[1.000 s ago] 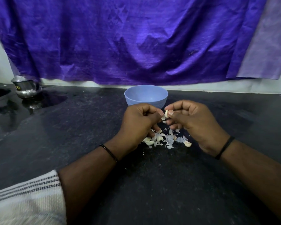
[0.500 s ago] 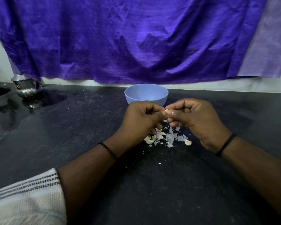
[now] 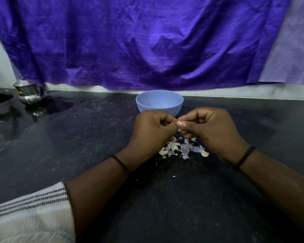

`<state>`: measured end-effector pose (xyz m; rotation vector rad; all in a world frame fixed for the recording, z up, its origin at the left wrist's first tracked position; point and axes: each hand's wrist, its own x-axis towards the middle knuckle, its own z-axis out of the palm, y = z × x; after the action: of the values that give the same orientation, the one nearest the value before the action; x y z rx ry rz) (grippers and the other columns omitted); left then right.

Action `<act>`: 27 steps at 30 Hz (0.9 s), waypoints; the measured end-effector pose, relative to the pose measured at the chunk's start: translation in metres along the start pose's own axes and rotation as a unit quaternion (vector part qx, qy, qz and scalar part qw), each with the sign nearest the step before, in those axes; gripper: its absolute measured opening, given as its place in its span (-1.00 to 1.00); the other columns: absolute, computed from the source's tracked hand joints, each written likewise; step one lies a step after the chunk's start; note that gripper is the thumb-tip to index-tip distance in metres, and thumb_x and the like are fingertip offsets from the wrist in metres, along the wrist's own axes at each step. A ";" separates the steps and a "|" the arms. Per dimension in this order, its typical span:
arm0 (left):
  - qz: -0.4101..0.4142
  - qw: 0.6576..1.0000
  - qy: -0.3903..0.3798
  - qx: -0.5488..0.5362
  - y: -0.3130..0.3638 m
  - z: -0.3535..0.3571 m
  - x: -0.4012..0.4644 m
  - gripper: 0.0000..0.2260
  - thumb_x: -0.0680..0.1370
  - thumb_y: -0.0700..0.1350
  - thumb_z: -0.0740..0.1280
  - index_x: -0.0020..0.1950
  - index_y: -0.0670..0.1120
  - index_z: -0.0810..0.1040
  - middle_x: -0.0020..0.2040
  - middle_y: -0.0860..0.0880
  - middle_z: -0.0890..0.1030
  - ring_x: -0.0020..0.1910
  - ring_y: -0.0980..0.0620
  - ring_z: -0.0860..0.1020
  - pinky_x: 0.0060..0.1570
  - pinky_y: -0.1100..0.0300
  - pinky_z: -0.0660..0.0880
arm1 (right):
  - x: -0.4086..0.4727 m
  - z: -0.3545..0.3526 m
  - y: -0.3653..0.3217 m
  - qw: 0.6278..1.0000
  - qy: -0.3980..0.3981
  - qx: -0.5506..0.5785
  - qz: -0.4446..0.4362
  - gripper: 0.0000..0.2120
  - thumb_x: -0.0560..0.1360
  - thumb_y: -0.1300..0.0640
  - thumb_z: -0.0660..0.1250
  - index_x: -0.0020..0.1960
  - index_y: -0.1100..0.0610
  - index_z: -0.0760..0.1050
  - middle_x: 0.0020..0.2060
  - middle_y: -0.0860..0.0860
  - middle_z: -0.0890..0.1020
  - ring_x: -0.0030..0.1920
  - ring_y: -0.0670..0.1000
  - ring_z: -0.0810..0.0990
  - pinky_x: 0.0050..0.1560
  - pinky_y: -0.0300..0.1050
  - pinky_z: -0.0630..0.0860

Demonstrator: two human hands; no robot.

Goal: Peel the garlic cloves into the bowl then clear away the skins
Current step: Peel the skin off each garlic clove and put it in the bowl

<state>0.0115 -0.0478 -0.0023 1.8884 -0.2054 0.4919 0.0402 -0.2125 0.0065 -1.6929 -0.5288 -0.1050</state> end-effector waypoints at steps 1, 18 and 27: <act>-0.004 1.000 0.000 -0.005 0.000 0.000 0.000 -0.90 0.50 -0.26 0.43 -0.20 -0.13 0.66 -0.47 -0.01 0.62 -0.53 0.14 0.56 -0.45 0.17 0.55 | 0.000 0.000 0.000 1.000 -0.001 0.001 0.000 -0.92 0.44 0.33 0.47 -0.06 0.27 0.66 -0.30 0.16 0.71 -0.31 0.02 0.68 -0.25 -0.18 0.65; -0.029 0.998 -0.048 -0.020 -0.004 0.001 0.003 -0.92 0.56 -0.21 0.37 -0.11 -0.09 0.62 -0.35 0.00 0.60 -0.42 0.07 0.59 -0.45 0.13 0.52 | 0.000 -0.004 0.000 0.989 0.004 0.120 0.091 -0.88 0.49 0.31 0.42 0.03 0.27 0.60 -0.22 0.16 0.71 -0.25 0.01 0.68 -0.23 -0.19 0.65; 0.008 0.999 -0.037 0.038 -0.001 -0.002 0.002 -0.97 0.52 -0.18 0.46 -0.12 -0.11 0.67 -0.35 -0.03 0.66 -0.44 0.13 0.58 -0.41 0.25 0.52 | -0.001 -0.006 -0.002 0.993 -0.003 0.092 0.077 -0.87 0.46 0.34 0.44 0.01 0.31 0.59 -0.20 0.20 0.72 -0.26 0.02 0.69 -0.22 -0.17 0.67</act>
<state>0.0128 -0.0457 -0.0018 1.9830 -0.2528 0.4460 0.0400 -0.2184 0.0087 -1.5472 -0.3975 0.0587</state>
